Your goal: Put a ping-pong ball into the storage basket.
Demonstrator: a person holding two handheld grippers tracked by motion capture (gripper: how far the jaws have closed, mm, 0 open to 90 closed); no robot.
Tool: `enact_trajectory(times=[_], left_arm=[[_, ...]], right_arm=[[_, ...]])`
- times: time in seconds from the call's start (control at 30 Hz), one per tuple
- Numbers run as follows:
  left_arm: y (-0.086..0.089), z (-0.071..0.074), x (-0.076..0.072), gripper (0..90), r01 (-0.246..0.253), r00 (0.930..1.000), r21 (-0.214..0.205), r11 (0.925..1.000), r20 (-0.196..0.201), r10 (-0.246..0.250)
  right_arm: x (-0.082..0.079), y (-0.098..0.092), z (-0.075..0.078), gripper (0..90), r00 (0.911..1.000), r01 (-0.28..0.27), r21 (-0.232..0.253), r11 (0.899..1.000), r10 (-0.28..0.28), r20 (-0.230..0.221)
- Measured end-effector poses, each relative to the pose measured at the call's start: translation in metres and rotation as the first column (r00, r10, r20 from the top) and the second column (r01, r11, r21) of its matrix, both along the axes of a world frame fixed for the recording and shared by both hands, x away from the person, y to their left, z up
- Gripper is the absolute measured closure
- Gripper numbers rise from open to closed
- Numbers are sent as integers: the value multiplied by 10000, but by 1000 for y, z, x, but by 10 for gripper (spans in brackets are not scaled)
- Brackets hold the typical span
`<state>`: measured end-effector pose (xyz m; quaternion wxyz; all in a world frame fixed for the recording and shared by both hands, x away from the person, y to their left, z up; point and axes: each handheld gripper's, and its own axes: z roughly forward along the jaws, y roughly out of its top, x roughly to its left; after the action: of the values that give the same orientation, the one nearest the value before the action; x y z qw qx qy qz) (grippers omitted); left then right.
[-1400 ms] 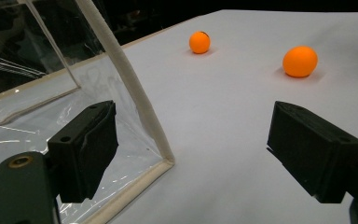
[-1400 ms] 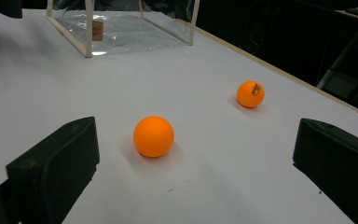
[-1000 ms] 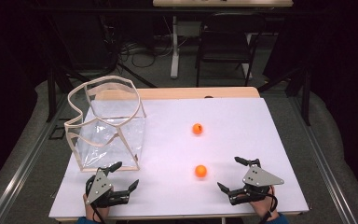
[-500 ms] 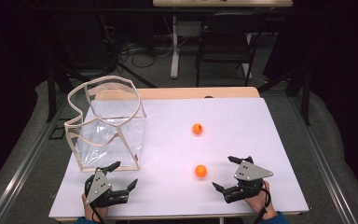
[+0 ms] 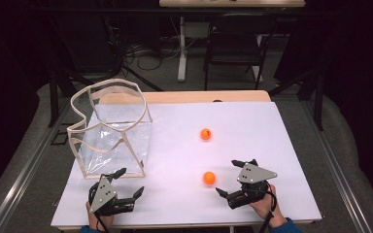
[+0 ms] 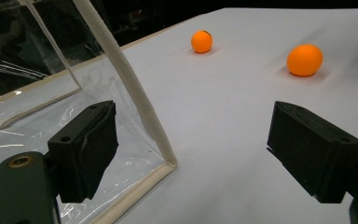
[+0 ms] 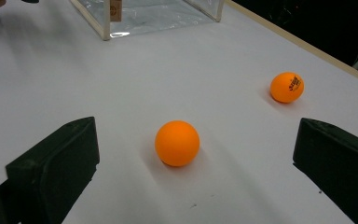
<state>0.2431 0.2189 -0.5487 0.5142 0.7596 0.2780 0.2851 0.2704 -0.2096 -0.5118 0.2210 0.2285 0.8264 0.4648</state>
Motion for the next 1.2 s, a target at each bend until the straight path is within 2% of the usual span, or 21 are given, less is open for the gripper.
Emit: enact_trajectory(times=[0.33, 0.83, 1.2], left_arm=[[0, 0, 0, 159, 29, 10000, 42, 10000, 46, -29], [0, 1, 0, 159, 14, 10000, 21, 10000, 87, -14], [0, 0, 0, 159, 62, 10000, 1, 10000, 49, -62]], right_arm=[[10, 15, 0, 0, 9996, -142, -436, 9989, 132, -235], [20, 25, -2, 0, 9980, -131, -631, 9979, 91, -631], [34, 35, -12, 0, 9919, -121, -932, 9956, 2, -1271]])
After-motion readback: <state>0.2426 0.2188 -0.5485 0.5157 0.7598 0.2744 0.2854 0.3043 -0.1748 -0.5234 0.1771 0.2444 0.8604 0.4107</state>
